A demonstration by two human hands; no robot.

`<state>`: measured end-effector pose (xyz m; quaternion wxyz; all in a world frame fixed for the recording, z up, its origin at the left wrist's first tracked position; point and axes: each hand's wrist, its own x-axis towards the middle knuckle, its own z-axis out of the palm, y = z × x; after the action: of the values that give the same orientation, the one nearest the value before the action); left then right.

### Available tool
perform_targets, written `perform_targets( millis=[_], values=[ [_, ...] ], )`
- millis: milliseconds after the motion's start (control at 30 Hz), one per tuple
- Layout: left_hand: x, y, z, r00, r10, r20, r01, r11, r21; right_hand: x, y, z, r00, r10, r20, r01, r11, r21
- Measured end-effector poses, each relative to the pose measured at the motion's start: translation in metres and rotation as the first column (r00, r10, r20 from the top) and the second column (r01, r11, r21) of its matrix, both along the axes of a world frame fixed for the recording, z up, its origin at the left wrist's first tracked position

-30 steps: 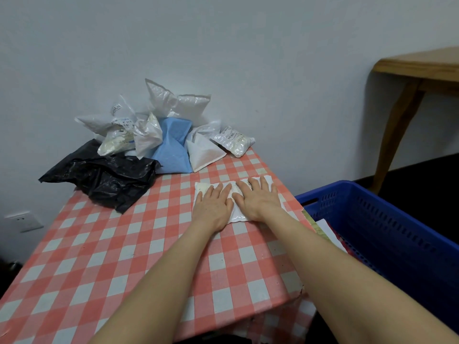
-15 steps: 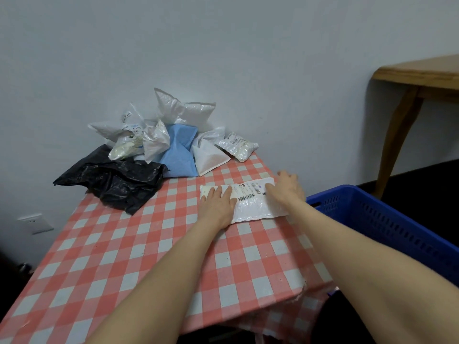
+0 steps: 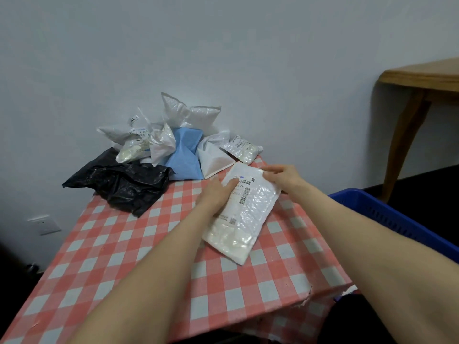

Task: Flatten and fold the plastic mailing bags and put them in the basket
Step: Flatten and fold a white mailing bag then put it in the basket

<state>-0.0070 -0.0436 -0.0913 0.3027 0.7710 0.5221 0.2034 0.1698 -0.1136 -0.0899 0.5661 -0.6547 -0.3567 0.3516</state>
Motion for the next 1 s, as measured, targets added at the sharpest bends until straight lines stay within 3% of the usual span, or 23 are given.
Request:
perform_targets(
  millis=[100,200,267,333,400,500,600,667,767,1000],
  values=[
    [0.001,0.003,-0.007,0.936,0.159,0.314,-0.135,0.986,-0.096,-0.006,0.010,-0.004,0.984,-0.180,-0.009,0.180,0.984,0.011],
    [0.009,0.006,-0.016,0.883,0.322,0.341,-0.298,0.947,-0.120,-0.013,0.012,-0.014,0.998,-0.061,0.008,0.061,0.992,-0.110],
    [0.013,0.007,-0.019,0.894,0.342,0.289,-0.315,0.939,-0.137,-0.017,0.013,-0.025,0.985,0.017,0.174,0.012,0.987,-0.162],
    [0.016,0.009,-0.020,0.941,0.309,0.135,-0.302,0.950,-0.075,-0.016,0.017,-0.031,0.931,-0.015,0.365,0.085,0.981,-0.177],
    [0.015,0.013,-0.022,0.961,0.251,-0.116,-0.239,0.965,0.108,-0.012,0.024,-0.033,0.823,0.004,0.569,0.167,0.954,-0.249],
    [0.016,0.021,-0.026,0.967,0.122,-0.222,-0.058,0.960,0.274,-0.011,0.032,-0.032,0.658,0.138,0.740,0.146,0.941,-0.305],
    [0.022,0.030,-0.033,0.941,-0.095,-0.324,0.190,0.942,0.278,-0.017,0.043,-0.030,0.523,0.311,0.794,0.036,0.922,-0.385],
    [0.025,0.032,-0.038,0.904,-0.174,-0.392,0.274,0.937,0.218,-0.020,0.048,-0.033,0.485,0.422,0.766,-0.021,0.881,-0.472],
    [0.028,0.030,-0.045,0.868,-0.210,-0.450,0.303,0.942,0.146,-0.021,0.048,-0.044,0.499,0.496,0.711,-0.060,0.838,-0.543],
    [0.031,0.028,-0.054,0.852,-0.167,-0.496,0.289,0.940,0.180,-0.021,0.048,-0.054,0.488,0.490,0.723,-0.030,0.837,-0.547]
  ],
)
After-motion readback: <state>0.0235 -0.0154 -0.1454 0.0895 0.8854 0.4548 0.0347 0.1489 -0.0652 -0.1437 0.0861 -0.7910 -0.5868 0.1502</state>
